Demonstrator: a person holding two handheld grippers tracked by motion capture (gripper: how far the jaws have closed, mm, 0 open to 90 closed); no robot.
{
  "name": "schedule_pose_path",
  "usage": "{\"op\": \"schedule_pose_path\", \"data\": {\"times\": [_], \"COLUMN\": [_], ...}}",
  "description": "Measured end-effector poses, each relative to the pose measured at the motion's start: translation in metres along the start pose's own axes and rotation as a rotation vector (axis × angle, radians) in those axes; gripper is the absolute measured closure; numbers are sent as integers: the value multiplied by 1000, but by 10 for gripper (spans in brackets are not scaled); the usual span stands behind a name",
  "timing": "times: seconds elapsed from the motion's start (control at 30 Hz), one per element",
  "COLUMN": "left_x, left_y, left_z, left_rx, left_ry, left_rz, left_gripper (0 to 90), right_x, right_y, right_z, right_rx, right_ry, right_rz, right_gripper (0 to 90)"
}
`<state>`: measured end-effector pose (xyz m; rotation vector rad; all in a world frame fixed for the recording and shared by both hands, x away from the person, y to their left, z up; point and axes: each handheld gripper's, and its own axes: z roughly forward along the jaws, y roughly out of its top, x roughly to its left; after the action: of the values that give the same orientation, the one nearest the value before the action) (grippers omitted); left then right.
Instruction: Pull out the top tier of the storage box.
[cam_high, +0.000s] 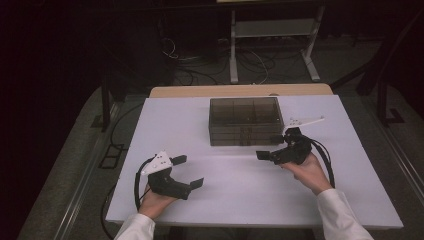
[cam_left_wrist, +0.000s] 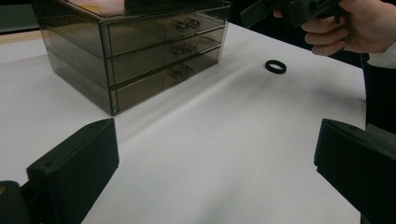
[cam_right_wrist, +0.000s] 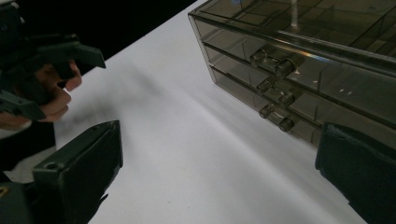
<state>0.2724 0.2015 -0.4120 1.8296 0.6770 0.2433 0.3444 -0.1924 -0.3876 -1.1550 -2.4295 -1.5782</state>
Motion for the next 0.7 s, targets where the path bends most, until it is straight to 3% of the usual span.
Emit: {"op": "schedule_pose_path", "data": {"times": [0.2, 0.5, 0.7], "left_x": [0, 0, 0], "left_y": [0, 0, 0], "left_z": [0, 0, 0], "left_rx": [0, 0, -2], "left_ry": [0, -1, -2], "left_rz": [1, 0, 0], "left_gripper": [0, 0, 0], "right_x": [-10, -14, -16], "right_y": [0, -1, -1], "right_z": [6, 13, 19], "right_rx": [-17, -28, -63], "right_ry": [51, 64, 99], "right_rz": [94, 163, 260], "right_gripper": [4, 4, 3]}}
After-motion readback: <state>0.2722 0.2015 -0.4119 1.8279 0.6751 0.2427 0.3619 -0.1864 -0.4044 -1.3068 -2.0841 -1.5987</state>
